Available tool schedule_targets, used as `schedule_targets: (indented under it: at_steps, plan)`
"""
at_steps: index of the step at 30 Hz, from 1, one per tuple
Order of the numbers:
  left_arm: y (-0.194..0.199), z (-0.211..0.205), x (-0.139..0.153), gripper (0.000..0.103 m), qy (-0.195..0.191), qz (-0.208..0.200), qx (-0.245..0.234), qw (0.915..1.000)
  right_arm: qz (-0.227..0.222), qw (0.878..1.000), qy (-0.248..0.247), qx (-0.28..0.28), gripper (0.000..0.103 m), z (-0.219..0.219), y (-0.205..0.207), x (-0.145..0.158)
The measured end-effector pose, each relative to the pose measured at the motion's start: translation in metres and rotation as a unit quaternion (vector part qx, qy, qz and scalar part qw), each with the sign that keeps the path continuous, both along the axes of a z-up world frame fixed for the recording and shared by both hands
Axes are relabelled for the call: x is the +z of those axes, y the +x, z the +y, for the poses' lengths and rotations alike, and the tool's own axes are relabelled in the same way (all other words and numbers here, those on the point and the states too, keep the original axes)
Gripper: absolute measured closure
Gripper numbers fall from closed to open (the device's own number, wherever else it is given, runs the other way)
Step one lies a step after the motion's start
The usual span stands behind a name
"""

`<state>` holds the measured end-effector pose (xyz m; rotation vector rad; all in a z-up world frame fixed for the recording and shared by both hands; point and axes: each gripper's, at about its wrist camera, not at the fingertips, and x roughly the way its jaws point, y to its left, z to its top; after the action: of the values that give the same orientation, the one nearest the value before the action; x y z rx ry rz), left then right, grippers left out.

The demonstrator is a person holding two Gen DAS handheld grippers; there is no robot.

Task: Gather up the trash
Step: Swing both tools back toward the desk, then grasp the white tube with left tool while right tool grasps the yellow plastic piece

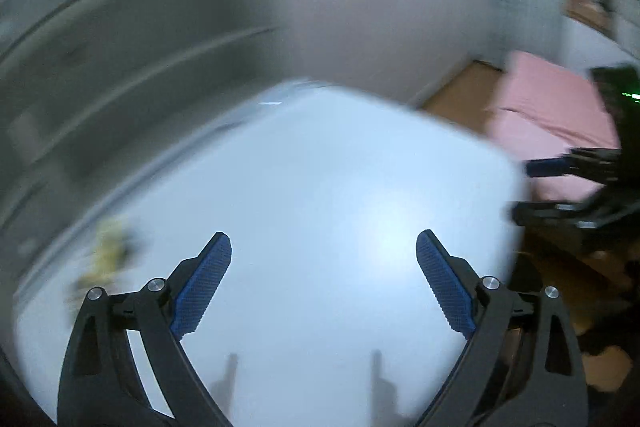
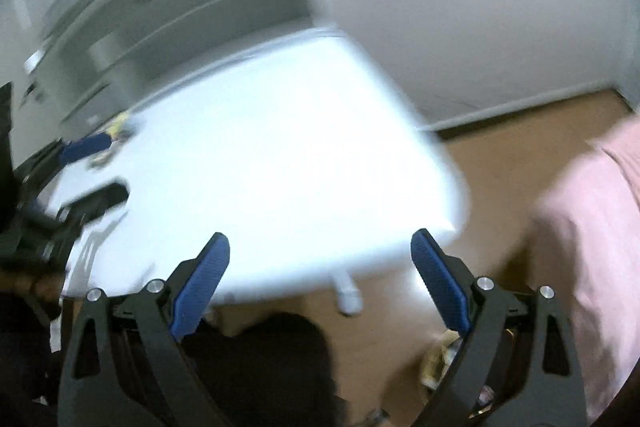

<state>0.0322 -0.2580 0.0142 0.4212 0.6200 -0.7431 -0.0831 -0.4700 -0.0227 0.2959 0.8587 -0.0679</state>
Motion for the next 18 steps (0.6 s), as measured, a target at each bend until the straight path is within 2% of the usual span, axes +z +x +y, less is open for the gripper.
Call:
schedule_targets:
  at_steps: [2, 5, 7, 12, 16, 18]
  plan:
    - [0.034, 0.048, 0.002, 0.012, 0.015, -0.01, 0.059, 0.9981, -0.003, 0.999, 0.01, 0.043, 0.014, 0.036, 0.036, 0.003]
    - [0.077, 0.115, 0.0, 0.012, 0.025, -0.009, 0.122, 0.9922, -0.007, 0.994, 0.028, 0.107, 0.017, 0.096, 0.097, 0.01]
    - [0.097, 0.148, -0.006, 0.012, 0.03, -0.006, 0.143, 0.9893, -0.006, 0.991, 0.042, 0.129, 0.022, 0.122, 0.126, 0.013]
    - [0.123, 0.182, -0.022, 0.012, 0.037, 0.009, 0.14, 0.9894, 0.019, 0.982, 0.105, 0.154, 0.037, 0.175, 0.212, 0.008]
    - [0.137, 0.186, -0.033, 0.013, 0.044, 0.014, 0.114, 0.9924, 0.05, 0.977, 0.155, 0.139, 0.053, 0.191, 0.255, -0.008]
    - [0.148, 0.185, -0.037, 0.013, 0.047, 0.01, 0.108, 0.993, 0.063, 0.973, 0.181, 0.126, 0.056, 0.191, 0.27, -0.016]
